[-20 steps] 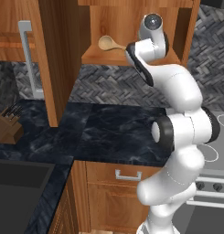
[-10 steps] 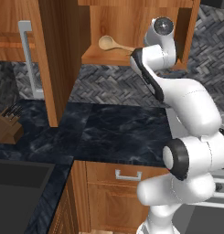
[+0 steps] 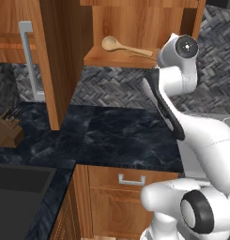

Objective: Organize the utensils by type. Pick up the wooden spoons from the counter and place them in the open cabinet. Then pick up the metallic utensils from the counter and place them in the open drawer.

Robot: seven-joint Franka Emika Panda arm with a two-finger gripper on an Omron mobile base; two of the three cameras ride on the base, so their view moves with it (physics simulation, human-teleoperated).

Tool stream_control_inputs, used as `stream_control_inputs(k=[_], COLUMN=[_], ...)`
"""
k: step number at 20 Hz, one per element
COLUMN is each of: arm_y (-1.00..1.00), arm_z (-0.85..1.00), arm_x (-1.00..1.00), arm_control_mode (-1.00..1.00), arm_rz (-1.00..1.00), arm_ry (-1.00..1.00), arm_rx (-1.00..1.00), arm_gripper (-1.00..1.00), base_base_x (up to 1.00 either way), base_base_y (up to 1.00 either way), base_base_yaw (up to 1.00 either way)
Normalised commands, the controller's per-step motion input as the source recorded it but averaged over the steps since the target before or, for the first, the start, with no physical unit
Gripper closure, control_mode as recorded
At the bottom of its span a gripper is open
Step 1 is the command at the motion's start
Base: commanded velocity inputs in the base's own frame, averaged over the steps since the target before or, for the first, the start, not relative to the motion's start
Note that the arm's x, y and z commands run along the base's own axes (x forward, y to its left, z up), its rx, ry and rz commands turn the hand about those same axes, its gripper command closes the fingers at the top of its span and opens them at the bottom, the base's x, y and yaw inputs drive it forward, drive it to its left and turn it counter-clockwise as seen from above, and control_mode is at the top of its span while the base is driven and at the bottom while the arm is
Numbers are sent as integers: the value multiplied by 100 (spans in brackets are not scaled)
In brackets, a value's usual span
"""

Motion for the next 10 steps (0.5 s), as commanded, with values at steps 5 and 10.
stream_control_inputs(k=[5,10], arm_y=[13,4], arm_z=[-55,-75], arm_x=[-100,-73], arm_control_mode=[-100,-100], arm_rz=[-13,-31], arm_ry=[-6,37], arm_rx=[20,23], arm_gripper=[-100,-100], base_base_x=[0,0], base_base_y=[0,0], base_base_yaw=[0,0])
